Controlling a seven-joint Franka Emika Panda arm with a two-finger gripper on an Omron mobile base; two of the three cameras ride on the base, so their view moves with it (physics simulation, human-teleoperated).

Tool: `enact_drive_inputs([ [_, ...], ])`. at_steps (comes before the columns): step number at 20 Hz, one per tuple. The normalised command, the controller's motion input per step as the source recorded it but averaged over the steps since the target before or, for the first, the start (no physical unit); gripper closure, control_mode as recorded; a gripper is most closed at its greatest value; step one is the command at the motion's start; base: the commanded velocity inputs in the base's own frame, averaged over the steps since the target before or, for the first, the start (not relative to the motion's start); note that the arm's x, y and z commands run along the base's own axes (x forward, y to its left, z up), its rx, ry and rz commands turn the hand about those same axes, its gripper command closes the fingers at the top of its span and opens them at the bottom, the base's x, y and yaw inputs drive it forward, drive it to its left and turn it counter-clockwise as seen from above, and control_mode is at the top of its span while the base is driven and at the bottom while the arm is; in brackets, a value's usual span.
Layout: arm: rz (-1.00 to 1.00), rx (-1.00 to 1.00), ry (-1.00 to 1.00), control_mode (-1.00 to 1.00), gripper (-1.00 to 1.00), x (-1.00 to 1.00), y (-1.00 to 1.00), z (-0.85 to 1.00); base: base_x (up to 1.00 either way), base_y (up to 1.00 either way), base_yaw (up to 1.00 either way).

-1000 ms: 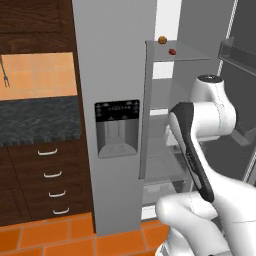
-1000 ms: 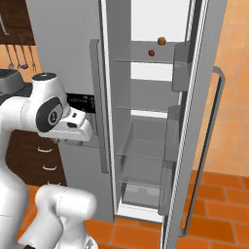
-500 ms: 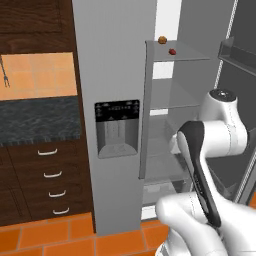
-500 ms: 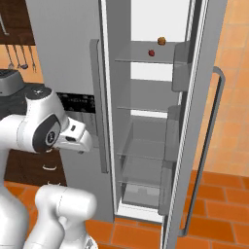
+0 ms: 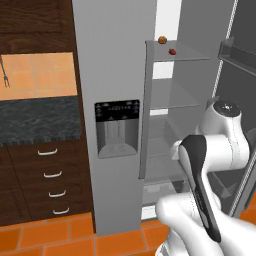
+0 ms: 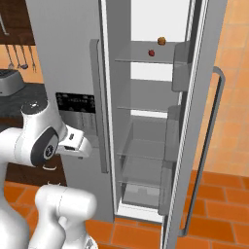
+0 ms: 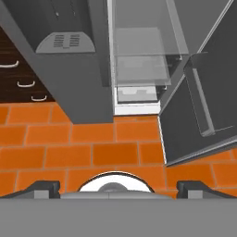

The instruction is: Take the strawberry from the fridge and place it on top of the pancake, located on the dining counter.

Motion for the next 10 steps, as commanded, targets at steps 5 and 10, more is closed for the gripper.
enact_drive_inputs([
  [5, 0.00, 0.00, 0.00, 1.00, -1.00, 0.01, 0.00, 0.00, 0.05, 0.05, -0.23],
  [10, 0.00, 0.00, 0.00, 1.00, -1.00, 0.00, 0.00, 0.00, 0.41, 0.13, -0.35],
])
